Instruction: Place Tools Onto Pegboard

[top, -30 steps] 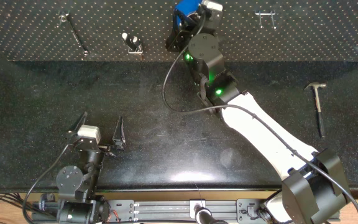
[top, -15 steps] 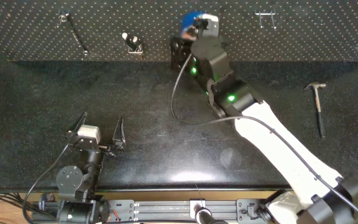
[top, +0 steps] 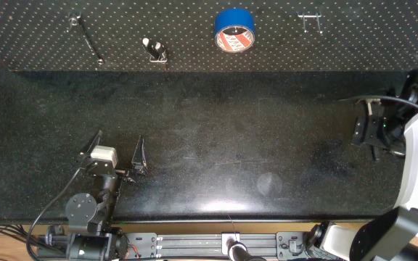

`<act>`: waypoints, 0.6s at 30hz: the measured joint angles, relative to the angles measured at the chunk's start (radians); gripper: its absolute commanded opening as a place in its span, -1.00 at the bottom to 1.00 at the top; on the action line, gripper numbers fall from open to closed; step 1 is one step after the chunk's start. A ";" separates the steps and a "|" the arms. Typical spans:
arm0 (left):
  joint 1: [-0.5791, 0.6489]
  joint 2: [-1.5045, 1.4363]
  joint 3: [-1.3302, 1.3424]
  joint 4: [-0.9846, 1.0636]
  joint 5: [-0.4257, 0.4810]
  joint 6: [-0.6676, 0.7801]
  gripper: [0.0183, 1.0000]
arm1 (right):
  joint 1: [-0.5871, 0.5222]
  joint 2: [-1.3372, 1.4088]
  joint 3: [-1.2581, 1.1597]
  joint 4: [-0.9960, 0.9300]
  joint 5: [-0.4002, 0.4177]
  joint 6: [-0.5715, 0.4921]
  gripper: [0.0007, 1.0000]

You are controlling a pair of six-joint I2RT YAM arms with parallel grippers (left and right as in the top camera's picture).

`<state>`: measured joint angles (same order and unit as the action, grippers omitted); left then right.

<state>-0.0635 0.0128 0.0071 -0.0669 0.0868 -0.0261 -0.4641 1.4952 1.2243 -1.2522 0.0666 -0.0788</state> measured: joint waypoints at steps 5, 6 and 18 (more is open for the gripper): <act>0.000 0.000 0.000 0.000 0.000 0.000 0.99 | -0.100 0.151 -0.021 0.179 -0.040 -0.354 0.95; 0.000 0.000 0.000 0.000 0.000 0.000 0.99 | -0.093 0.159 -0.021 0.181 -0.040 -0.404 0.95; 0.000 0.000 0.000 0.000 0.000 0.000 0.99 | -0.085 0.329 -0.026 0.351 -0.043 -0.465 0.95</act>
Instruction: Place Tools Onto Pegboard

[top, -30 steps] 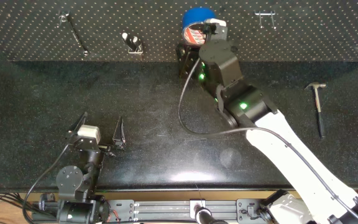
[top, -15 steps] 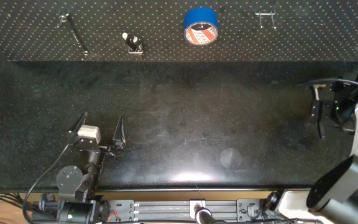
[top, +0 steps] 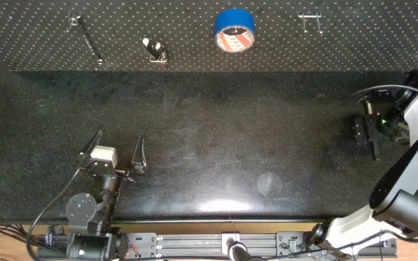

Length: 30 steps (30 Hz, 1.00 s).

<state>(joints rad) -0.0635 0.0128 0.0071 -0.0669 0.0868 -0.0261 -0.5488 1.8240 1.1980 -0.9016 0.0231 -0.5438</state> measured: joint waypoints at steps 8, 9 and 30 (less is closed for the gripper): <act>0.000 0.000 0.000 0.000 0.000 0.000 0.99 | -0.022 0.033 0.000 -0.002 -0.011 0.006 0.55; 0.000 0.000 0.000 0.000 0.000 0.000 0.99 | -0.022 0.033 0.000 -0.003 -0.011 0.008 0.19; 0.000 0.000 0.001 0.000 0.000 0.000 0.99 | 0.376 -1.033 -0.550 0.687 -0.253 0.630 -0.85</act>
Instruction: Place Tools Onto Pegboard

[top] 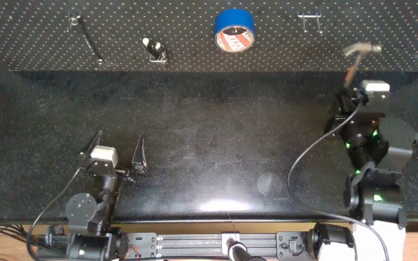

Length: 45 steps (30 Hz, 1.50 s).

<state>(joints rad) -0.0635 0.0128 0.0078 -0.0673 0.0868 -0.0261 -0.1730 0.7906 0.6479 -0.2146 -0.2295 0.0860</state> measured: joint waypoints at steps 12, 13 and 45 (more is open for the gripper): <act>0.000 0.000 0.000 0.000 0.000 0.000 0.99 | 0.170 0.480 0.124 0.324 -0.036 0.151 -0.85; 0.000 0.000 0.000 0.000 0.000 0.000 0.99 | 0.170 0.527 0.136 0.344 -0.036 0.135 -0.85; 0.000 -0.001 0.000 0.000 0.000 0.000 0.98 | 0.154 -0.781 -0.476 -0.409 0.200 -0.029 0.95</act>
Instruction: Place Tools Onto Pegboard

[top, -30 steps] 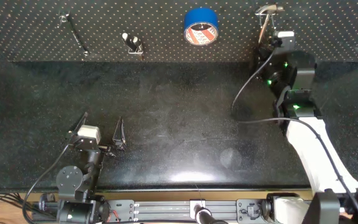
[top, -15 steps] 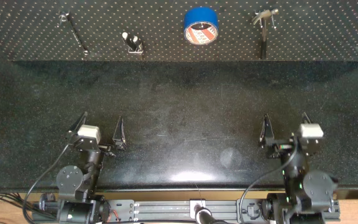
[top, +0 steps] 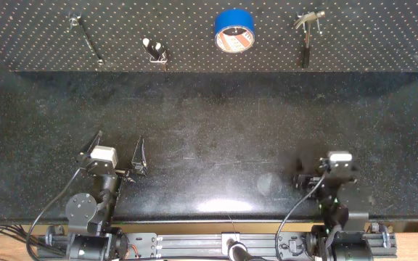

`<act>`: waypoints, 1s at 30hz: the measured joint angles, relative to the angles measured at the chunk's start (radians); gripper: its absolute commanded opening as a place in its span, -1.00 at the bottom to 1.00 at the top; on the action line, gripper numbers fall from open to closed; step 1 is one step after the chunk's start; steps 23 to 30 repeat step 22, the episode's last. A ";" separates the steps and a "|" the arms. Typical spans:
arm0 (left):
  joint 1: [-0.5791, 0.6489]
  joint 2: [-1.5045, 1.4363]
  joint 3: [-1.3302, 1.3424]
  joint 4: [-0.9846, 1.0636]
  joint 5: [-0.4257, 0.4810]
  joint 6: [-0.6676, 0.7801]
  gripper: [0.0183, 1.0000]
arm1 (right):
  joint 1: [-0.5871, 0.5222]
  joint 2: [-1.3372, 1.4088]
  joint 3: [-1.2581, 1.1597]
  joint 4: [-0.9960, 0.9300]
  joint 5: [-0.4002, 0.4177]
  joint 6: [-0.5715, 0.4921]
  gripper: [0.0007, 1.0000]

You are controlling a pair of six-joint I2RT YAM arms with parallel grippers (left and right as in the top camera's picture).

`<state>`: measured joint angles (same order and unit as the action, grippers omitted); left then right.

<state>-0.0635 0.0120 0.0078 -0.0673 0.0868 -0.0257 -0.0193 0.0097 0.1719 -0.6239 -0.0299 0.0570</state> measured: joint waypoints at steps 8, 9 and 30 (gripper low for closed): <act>0.000 0.000 0.000 0.000 0.000 0.000 0.99 | -0.006 -0.001 -0.159 0.555 0.082 -0.019 0.95; 0.000 0.000 0.000 0.000 0.000 0.000 0.99 | -0.006 -0.001 -0.159 0.555 0.083 -0.019 0.95; 0.000 0.000 0.000 0.000 0.000 0.000 0.99 | -0.006 -0.001 -0.159 0.555 0.085 -0.019 0.95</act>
